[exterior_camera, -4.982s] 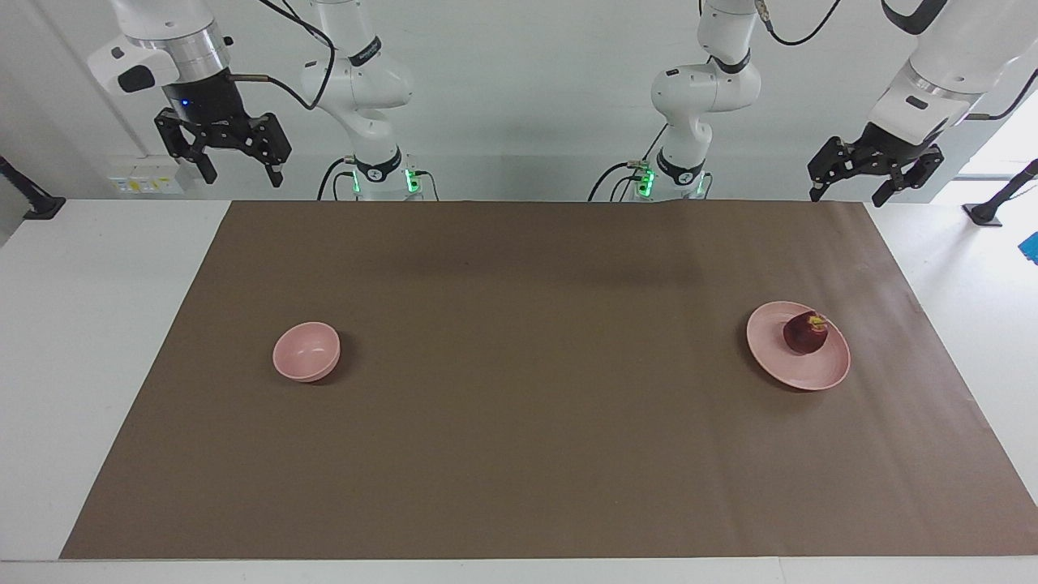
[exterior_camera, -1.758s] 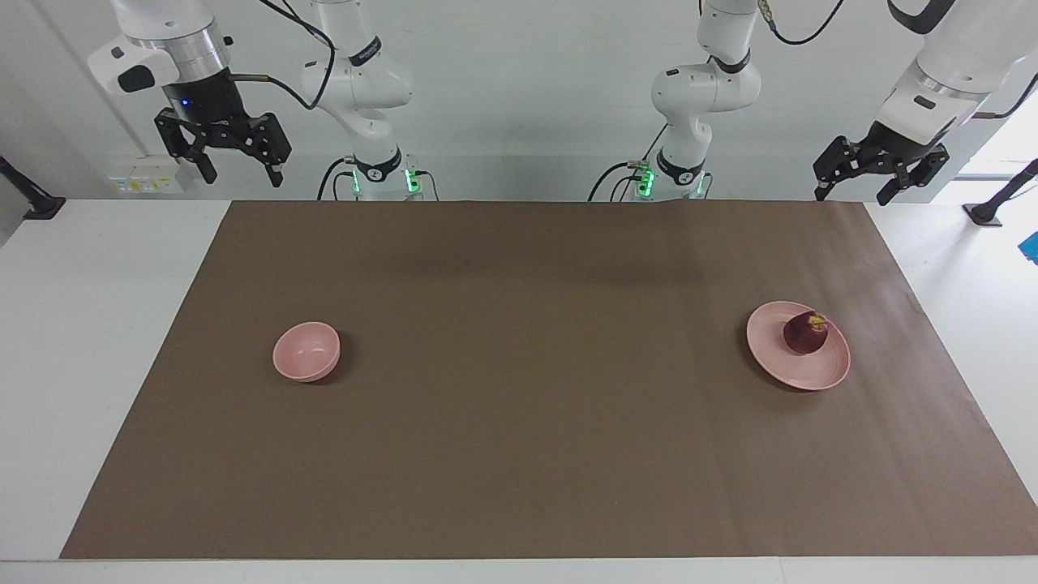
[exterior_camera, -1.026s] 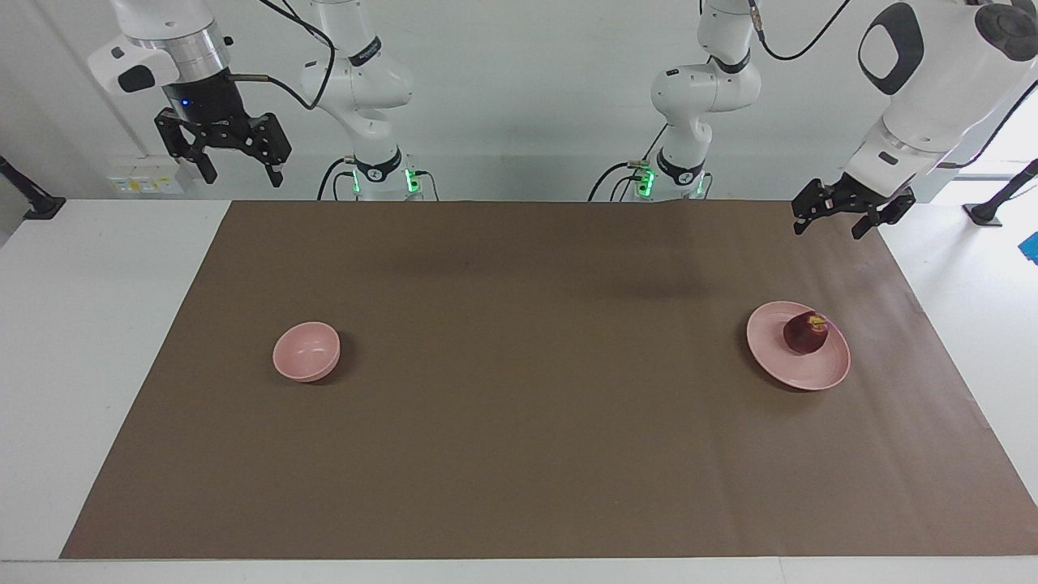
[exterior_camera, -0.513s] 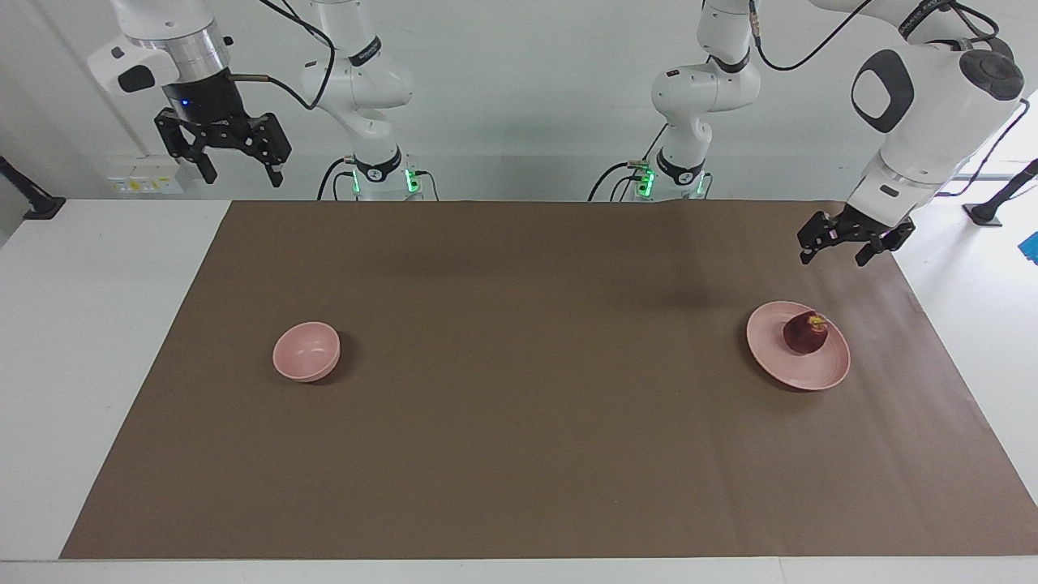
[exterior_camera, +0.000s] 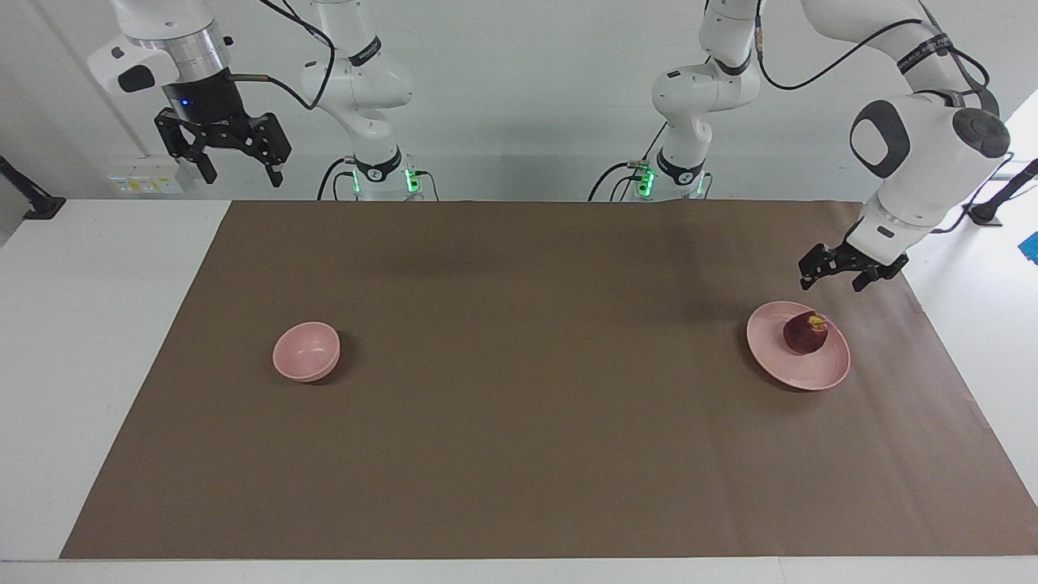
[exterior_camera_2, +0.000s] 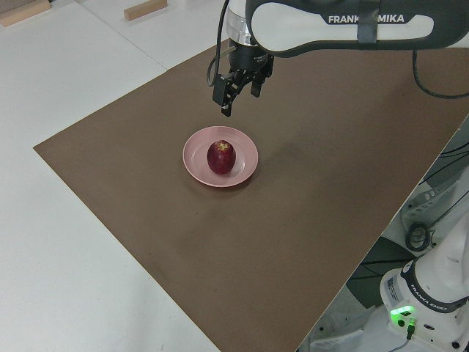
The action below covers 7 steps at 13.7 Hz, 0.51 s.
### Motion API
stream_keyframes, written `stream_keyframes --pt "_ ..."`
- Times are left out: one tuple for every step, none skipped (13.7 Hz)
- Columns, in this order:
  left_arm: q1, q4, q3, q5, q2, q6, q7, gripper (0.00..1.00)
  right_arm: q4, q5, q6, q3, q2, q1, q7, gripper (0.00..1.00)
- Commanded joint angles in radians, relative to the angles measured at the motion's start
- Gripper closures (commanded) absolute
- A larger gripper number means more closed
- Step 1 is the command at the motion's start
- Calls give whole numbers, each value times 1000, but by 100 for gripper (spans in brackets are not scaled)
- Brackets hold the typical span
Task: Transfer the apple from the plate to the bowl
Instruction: 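Lower the left gripper onto the red apple on the pink plate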
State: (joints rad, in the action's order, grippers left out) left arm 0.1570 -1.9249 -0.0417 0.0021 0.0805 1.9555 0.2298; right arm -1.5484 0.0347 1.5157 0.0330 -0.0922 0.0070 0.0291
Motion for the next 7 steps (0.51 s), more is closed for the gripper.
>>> stream_keyframes --pt "15 -23 -7 16 68 109 25 0 -16 -6 6 -4 -14 -9 -9 0" --pt "15 -43 -7 16 82 138 42 0 -16 -7 6 -4 -14 -9 -9 0" --pt "16 -68 -6 16 93 169 46 0 -16 -6 6 -4 -14 -10 -9 0" --pt "18 -83 -6 16 103 207 55 0 -16 -6 6 -4 -14 -10 -9 0" --pt "32 -86 -6 16 117 233 65 0 -16 -6 6 -4 -14 -10 -9 0" --pt "44 -91 -6 16 120 249 92 0 -16 -6 6 -4 -14 -9 -9 0" --pt "45 -97 -6 16 123 256 103 0 -16 -6 6 -4 -14 -9 -9 0"
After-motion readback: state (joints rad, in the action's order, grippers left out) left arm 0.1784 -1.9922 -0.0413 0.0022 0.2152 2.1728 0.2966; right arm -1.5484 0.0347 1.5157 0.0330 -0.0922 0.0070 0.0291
